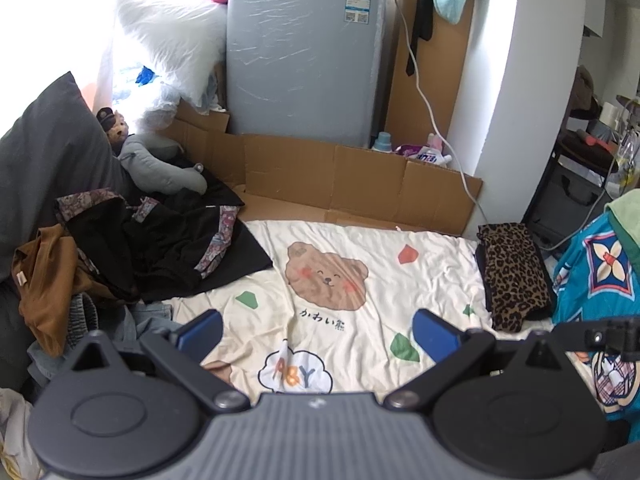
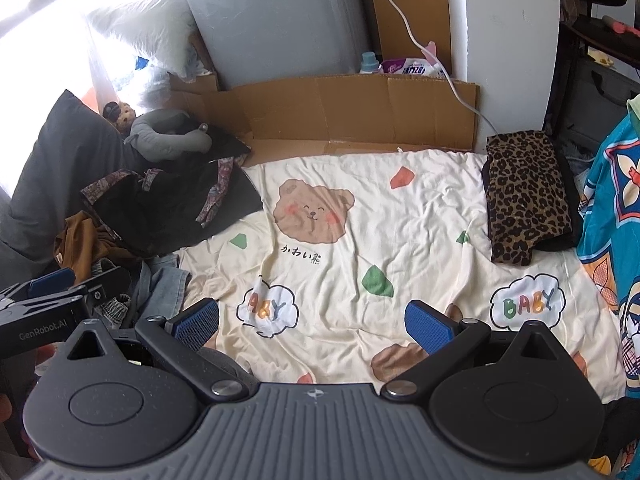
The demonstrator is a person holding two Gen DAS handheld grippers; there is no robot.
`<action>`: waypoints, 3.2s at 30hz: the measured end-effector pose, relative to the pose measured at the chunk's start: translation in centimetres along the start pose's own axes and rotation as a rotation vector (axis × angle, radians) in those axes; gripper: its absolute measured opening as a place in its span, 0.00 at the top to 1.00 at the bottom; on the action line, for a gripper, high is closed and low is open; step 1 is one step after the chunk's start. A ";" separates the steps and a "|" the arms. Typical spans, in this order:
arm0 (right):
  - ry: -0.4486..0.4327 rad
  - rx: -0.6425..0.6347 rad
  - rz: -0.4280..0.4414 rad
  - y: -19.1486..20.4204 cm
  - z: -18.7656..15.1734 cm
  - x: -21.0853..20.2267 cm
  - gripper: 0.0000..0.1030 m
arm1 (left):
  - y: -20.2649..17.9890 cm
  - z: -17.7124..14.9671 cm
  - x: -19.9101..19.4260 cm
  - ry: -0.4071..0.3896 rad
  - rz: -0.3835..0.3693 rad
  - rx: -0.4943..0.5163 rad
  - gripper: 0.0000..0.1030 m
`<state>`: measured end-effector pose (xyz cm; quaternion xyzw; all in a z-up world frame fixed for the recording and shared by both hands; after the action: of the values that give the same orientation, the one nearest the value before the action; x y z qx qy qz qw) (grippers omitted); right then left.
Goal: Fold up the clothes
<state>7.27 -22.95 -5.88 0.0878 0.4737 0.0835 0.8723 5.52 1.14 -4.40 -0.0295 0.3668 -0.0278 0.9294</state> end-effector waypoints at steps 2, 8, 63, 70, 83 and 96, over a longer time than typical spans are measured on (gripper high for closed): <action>0.002 -0.002 -0.002 -0.1 0.0 0.1 0.01 | 0.0 0.1 0.1 0.000 -0.005 -0.003 0.01; 0.015 0.006 0.013 -0.3 -0.2 0.5 0.01 | 0.4 0.1 0.4 -0.007 -0.008 -0.007 0.01; 0.047 -0.158 0.216 1.7 3.2 6.7 0.20 | 13.8 -1.1 8.4 -0.028 0.119 -0.149 0.12; 0.074 -0.182 0.259 1.5 3.7 9.5 0.23 | 16.2 -0.8 12.3 -0.016 0.133 -0.148 0.21; 0.133 -0.156 0.277 -2.0 3.4 15.4 0.23 | 21.2 0.4 20.9 0.011 0.191 -0.214 0.29; 0.099 -0.244 0.265 -3.6 4.5 19.9 0.33 | 24.7 0.1 28.1 0.018 0.182 -0.324 0.31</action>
<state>21.99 -22.22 -20.46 0.0386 0.4867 0.2586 0.8336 26.83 23.70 -25.24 -0.1452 0.3759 0.1153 0.9079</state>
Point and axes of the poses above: each gripper's, at about its wrist camera, not at the fingertips, and x roughly the way its jaws point, y to its left, z to its top, the point moved 9 cm from there along x, roughly the way its jaws point, and after that the axes turned 2 degrees about y, right-handed, at the moved point
